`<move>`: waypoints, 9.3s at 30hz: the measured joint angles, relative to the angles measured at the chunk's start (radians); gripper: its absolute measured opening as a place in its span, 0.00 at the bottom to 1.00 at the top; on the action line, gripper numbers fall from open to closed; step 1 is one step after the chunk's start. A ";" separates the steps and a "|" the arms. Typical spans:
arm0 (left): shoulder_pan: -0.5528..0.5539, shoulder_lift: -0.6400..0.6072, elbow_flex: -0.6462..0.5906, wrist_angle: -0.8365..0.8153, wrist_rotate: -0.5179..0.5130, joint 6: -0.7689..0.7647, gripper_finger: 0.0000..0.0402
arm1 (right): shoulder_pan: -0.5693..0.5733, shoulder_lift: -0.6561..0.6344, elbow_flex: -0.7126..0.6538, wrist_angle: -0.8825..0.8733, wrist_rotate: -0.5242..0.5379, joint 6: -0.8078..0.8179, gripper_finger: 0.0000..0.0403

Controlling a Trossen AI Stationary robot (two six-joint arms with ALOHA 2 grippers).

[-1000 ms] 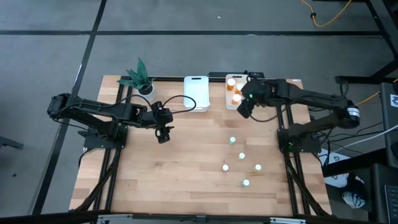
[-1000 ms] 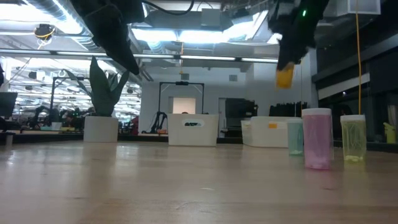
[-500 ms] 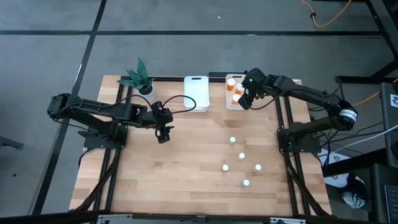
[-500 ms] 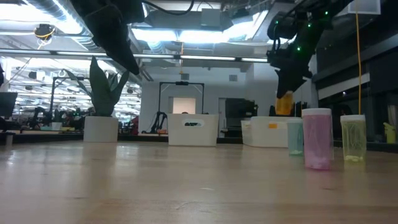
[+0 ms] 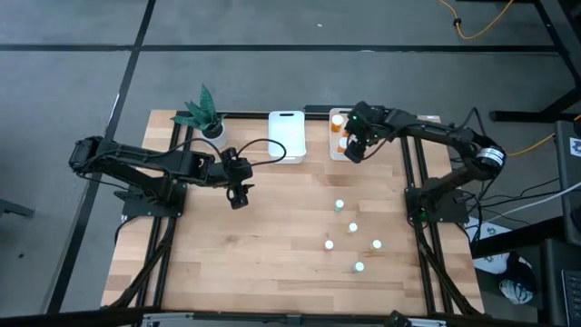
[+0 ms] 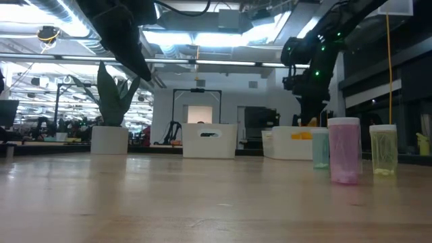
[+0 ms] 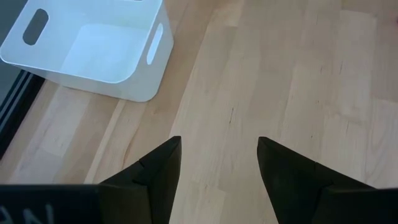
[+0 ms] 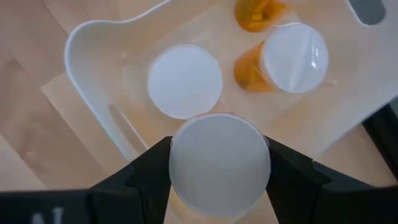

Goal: Pick and place medicine bottles into bin by pill shape (circle, oval)
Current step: Put the big orange bottle into the right white bin, then put the small green tablet bottle into the left white bin

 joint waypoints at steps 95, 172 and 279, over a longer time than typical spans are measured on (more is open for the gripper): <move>0.000 0.000 0.000 -0.001 0.001 0.007 0.50 | -0.088 0.077 0.094 -0.028 -0.176 -0.083 0.58; 0.000 0.005 0.000 0.080 0.033 -0.075 0.50 | 0.808 -0.419 -0.001 -0.429 -0.009 0.931 0.73; 0.099 1.039 0.764 0.508 0.398 0.209 0.24 | 1.060 -0.419 -0.113 -0.310 0.001 1.116 0.73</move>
